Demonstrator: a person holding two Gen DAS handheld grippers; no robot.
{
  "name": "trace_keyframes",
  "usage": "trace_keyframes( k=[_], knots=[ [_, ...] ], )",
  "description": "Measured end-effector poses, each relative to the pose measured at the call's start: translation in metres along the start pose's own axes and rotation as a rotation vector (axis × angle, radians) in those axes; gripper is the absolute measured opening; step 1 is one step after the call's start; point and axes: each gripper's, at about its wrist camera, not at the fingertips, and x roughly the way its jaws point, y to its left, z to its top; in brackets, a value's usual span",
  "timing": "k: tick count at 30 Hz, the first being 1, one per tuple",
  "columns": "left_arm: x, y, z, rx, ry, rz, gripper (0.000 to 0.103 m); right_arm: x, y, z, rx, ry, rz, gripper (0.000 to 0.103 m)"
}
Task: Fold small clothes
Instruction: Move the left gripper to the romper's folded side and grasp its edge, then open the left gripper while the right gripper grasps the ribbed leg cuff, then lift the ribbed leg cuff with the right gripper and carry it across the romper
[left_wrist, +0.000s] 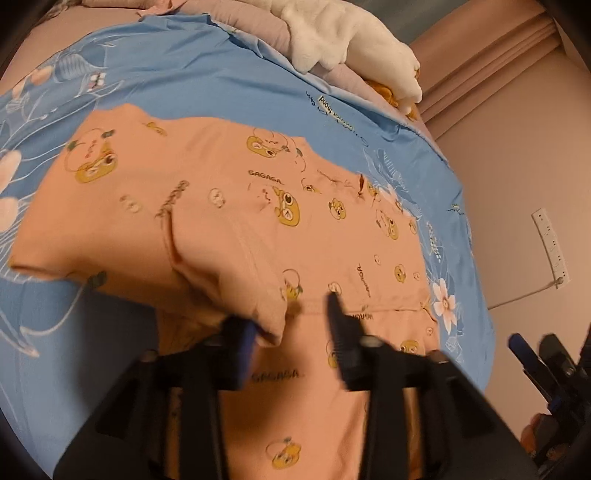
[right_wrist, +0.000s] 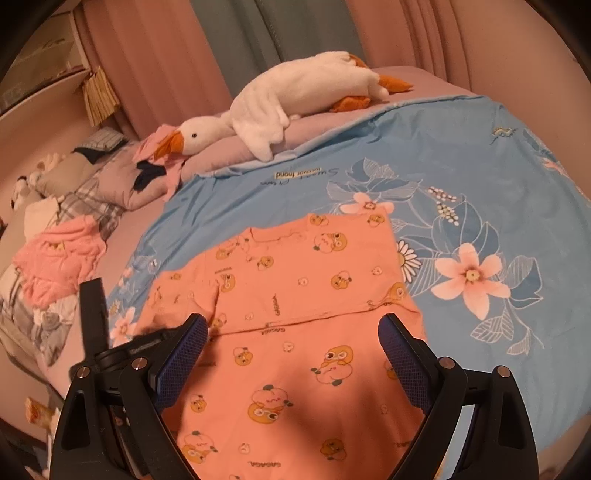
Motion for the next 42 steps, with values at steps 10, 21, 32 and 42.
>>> trace_keyframes(
  k=[10, 21, 32, 42],
  knots=[
    [-0.074, 0.032, -0.005, -0.041, -0.124, 0.165, 0.068, 0.027, 0.049, 0.003, -0.168, 0.055, 0.016, 0.093],
    [-0.117, 0.082, -0.012, -0.194, -0.177, 0.302, 0.064, 0.091, 0.136, -0.014, -0.447, 0.21, 0.18, 0.072],
    [-0.129, 0.087, -0.021, -0.206, -0.179, 0.318, 0.064, 0.156, 0.164, -0.036, -0.596, 0.324, 0.06, 0.036],
    [-0.126, 0.087, -0.022, -0.196, -0.165, 0.329, 0.064, 0.133, 0.159, -0.018, -0.549, 0.226, 0.139, 0.008]
  ],
)
